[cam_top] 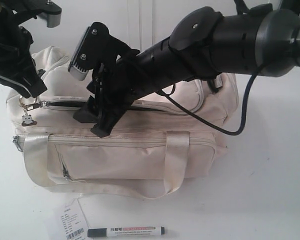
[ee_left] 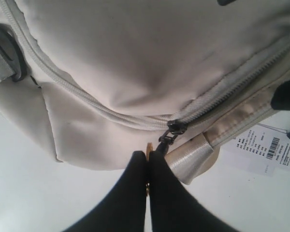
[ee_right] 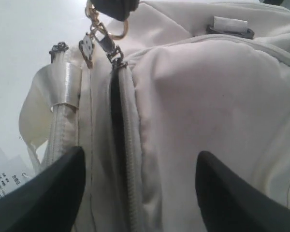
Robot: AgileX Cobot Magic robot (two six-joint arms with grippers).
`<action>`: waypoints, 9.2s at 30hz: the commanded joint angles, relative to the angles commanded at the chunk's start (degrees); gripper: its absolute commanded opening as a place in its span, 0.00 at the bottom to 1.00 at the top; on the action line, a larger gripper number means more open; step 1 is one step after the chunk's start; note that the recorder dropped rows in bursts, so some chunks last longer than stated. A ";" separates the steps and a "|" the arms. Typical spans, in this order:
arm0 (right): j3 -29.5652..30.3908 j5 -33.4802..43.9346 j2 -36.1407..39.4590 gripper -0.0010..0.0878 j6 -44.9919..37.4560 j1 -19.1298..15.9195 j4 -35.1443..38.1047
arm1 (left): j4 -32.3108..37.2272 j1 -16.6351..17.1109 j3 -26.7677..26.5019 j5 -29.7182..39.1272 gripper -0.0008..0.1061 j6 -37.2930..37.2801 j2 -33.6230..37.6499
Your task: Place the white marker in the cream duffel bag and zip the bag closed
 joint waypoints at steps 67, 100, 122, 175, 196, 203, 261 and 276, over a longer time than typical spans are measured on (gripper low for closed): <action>0.00 0.45 0.23 0.01 -1.89 0.00 -4.80 | 4.16 7.27 0.00 -3.06 0.01 0.09 0.00; 0.00 0.64 0.23 0.01 -1.51 0.00 -5.08 | 12.25 7.27 4.58 -9.92 0.01 -3.15 -0.50; 0.00 0.68 0.23 0.01 -1.51 -0.10 -5.08 | 18.48 7.46 4.58 -13.14 0.01 -7.57 -2.03; 0.00 3.10 0.23 0.01 -1.51 -0.10 -7.54 | 16.69 11.96 8.95 -20.26 0.64 -21.19 -3.85; 0.00 2.58 0.23 0.01 3.41 -0.10 -7.59 | -10.44 11.96 16.10 -17.70 0.27 -7.11 -17.50; 0.00 2.28 0.23 0.01 4.88 -0.10 -7.59 | -14.70 11.96 29.40 -27.43 0.01 -14.42 -24.57; 0.00 1.97 0.23 0.01 6.47 -0.10 -7.59 | -30.16 11.96 48.51 -59.21 0.01 -55.37 -16.99; 0.00 1.39 -1.97 0.47 6.47 -0.10 -7.49 | -29.69 11.96 48.51 -58.13 0.01 -55.08 -17.08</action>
